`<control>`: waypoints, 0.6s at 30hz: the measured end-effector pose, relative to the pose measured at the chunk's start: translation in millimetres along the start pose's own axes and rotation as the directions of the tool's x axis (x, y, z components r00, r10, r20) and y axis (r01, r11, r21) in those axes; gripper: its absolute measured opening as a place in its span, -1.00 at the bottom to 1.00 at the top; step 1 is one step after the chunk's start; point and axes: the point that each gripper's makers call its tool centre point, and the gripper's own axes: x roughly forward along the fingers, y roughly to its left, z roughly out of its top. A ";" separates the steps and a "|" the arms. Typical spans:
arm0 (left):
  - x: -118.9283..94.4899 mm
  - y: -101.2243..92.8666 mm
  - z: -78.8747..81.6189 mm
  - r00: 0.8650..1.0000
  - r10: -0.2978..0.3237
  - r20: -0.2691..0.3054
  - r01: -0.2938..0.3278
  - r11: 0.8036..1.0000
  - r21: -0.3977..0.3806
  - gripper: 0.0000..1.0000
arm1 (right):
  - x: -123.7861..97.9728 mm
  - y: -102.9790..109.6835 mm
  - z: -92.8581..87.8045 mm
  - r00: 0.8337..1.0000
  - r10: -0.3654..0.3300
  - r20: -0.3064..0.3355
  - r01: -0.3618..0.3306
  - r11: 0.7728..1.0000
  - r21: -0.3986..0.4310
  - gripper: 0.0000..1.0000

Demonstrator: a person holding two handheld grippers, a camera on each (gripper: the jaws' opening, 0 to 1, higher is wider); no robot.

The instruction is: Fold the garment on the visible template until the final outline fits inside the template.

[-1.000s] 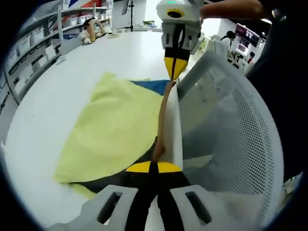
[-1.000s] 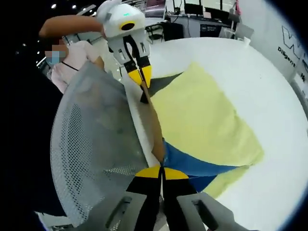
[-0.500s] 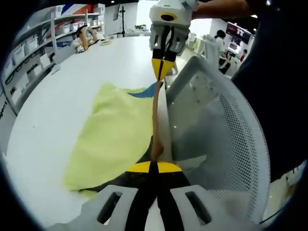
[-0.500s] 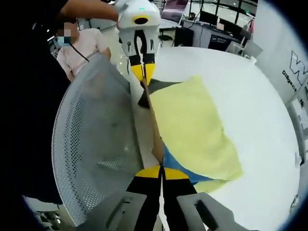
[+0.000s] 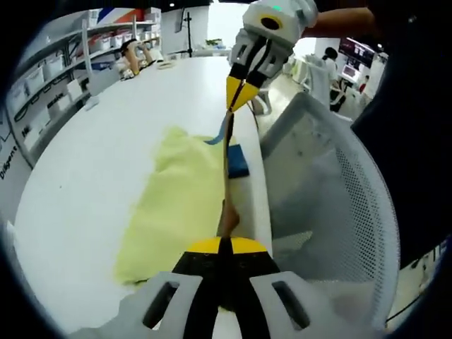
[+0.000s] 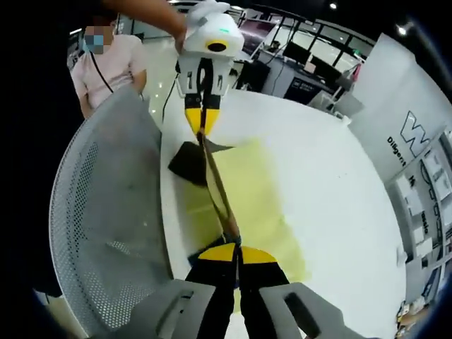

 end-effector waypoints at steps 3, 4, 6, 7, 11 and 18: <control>-5.7 10.1 7.2 0.999 0.026 0.022 -0.027 1.000 0.008 -0.98 | -2.1 -8.0 0.0 1.000 -0.023 0.002 0.023 1.000 -0.008 -1.00; -7.6 14.5 9.3 0.999 0.035 0.027 -0.036 0.999 0.011 -0.98 | -2.4 -10.2 0.3 1.000 -0.029 0.003 0.029 1.000 -0.007 -1.00; -10.7 22.4 13.4 0.998 0.051 0.038 -0.051 0.999 0.006 -0.98 | -2.9 -15.8 1.2 0.999 -0.042 0.005 0.042 0.999 -0.013 -1.00; -11.1 23.9 14.1 0.998 0.054 0.040 -0.055 0.998 0.006 -0.98 | -2.6 -19.3 2.2 0.999 -0.049 0.004 0.049 0.999 -0.013 -1.00; -15.2 38.7 20.5 0.994 0.090 0.055 -0.091 0.996 -0.001 -0.98 | -3.3 -31.6 8.5 0.997 -0.083 0.008 0.083 0.996 -0.030 -1.00; -18.9 55.2 25.4 0.987 0.132 0.087 -0.130 0.991 -0.025 -0.98 | -6.4 -54.8 14.7 0.990 -0.138 0.012 0.138 0.990 -0.027 -1.00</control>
